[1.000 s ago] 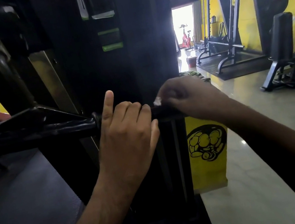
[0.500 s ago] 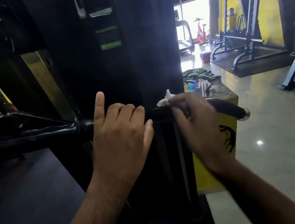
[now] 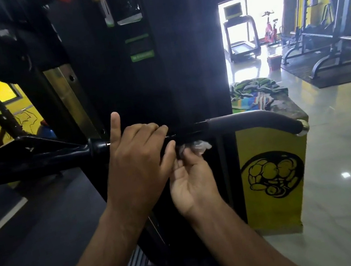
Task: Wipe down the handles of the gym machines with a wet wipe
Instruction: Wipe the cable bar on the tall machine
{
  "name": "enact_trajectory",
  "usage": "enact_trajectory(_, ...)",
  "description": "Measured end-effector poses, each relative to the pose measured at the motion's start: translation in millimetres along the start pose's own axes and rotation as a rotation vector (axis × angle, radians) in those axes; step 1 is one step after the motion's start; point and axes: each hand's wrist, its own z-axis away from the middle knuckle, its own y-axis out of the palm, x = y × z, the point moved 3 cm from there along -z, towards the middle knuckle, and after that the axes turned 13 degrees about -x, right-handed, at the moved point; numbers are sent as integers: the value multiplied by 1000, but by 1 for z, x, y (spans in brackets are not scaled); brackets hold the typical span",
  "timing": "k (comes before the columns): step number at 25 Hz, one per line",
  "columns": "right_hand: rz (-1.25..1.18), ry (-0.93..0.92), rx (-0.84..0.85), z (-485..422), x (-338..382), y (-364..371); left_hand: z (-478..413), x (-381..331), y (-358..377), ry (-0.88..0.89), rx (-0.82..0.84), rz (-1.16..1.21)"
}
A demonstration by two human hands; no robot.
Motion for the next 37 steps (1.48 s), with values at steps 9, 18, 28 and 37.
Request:
enact_trajectory(9,-25,-130,53,2,23,-1,-1,-3,-2,-17,-51,-14)
enact_trajectory(18,1310,-1889,317,26,76,22,-2,-10,0,-55,-112,80)
enact_trajectory(28,2003,-1710,424,40,131,64,-4,-26,5,-25,-126,74)
enact_trajectory(37,2282,-1574,794,34,140,73,5,-42,17,19,-100,15)
